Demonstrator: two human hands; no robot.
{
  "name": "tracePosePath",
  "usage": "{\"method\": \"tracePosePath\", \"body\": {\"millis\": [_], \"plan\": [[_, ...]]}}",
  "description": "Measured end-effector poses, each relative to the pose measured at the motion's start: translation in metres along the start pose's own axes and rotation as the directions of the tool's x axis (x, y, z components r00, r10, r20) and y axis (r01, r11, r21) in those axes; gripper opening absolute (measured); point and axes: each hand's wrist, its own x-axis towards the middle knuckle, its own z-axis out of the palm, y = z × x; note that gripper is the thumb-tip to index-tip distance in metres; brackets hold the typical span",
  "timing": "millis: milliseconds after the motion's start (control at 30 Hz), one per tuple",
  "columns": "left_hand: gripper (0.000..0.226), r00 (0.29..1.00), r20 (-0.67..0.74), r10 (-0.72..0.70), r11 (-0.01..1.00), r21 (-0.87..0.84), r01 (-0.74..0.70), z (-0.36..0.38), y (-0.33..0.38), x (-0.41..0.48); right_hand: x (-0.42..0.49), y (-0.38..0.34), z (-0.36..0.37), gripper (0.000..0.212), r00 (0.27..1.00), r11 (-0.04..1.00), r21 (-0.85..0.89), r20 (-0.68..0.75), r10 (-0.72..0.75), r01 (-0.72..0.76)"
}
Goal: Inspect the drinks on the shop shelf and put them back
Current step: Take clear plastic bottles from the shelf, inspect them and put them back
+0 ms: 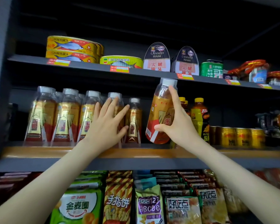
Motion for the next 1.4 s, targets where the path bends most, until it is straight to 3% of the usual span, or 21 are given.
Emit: {"method": "tracePosePath", "body": {"millis": [333, 633, 867, 933, 1100, 1400], "plan": [[0.068, 0.993, 0.109, 0.048, 0.998, 0.035, -0.052, 0.009, -0.011, 0.005, 0.010, 0.016, 0.026, 0.119, 0.974, 0.988, -0.118, 0.193, 0.119, -0.098], [0.061, 0.992, 0.033, 0.119, 0.993, -0.009, -0.119, 0.013, -0.025, -0.004, 0.055, 0.049, 0.066, 0.126, 0.902, 0.932, -0.188, 0.253, 0.350, -0.309], [0.060, 0.994, 0.000, 0.106, 0.994, 0.015, -0.106, 0.020, -0.024, -0.006, 0.080, 0.071, 0.097, 0.124, 0.853, 0.878, -0.317, 0.270, 0.446, -0.359], [0.060, 0.993, -0.016, 0.115, 0.993, 0.025, -0.115, 0.021, -0.024, -0.007, 0.088, 0.076, 0.103, 0.125, 0.852, 0.847, -0.408, 0.245, 0.462, -0.342], [0.060, 0.992, -0.033, 0.119, 0.992, 0.039, -0.117, 0.022, -0.023, -0.009, 0.101, 0.087, 0.103, 0.137, 0.879, 0.696, -0.715, 0.288, 0.379, -0.066], [0.061, 0.992, -0.047, 0.120, 0.991, 0.056, -0.118, 0.022, -0.022, -0.010, 0.112, 0.107, 0.119, 0.131, 0.851, 0.650, -0.754, 0.275, 0.447, -0.097]]}}
